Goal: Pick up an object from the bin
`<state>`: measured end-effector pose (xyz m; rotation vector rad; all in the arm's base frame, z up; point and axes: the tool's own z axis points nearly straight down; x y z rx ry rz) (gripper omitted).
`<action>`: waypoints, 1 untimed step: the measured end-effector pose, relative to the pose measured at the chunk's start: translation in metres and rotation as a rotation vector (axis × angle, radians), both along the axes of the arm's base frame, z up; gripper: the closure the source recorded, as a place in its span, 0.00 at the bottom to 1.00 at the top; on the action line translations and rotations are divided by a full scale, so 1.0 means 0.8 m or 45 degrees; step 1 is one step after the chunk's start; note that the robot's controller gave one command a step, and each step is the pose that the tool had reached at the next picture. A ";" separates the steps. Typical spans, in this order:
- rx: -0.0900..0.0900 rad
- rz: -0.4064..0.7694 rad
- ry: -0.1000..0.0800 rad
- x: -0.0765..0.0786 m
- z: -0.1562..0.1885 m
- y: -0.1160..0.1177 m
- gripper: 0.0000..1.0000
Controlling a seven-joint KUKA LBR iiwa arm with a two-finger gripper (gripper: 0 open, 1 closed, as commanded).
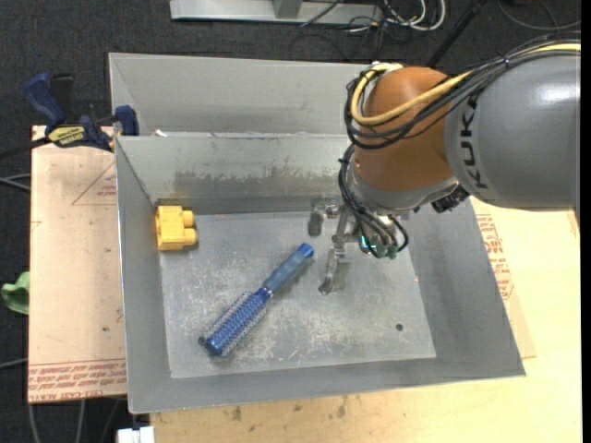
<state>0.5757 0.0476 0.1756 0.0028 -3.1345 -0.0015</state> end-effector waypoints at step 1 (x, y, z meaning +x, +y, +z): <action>0.000 0.129 0.000 -0.008 -0.100 0.002 0.00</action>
Offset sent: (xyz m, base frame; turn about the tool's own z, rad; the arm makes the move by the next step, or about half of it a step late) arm -0.0045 0.0010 -0.0755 -0.1015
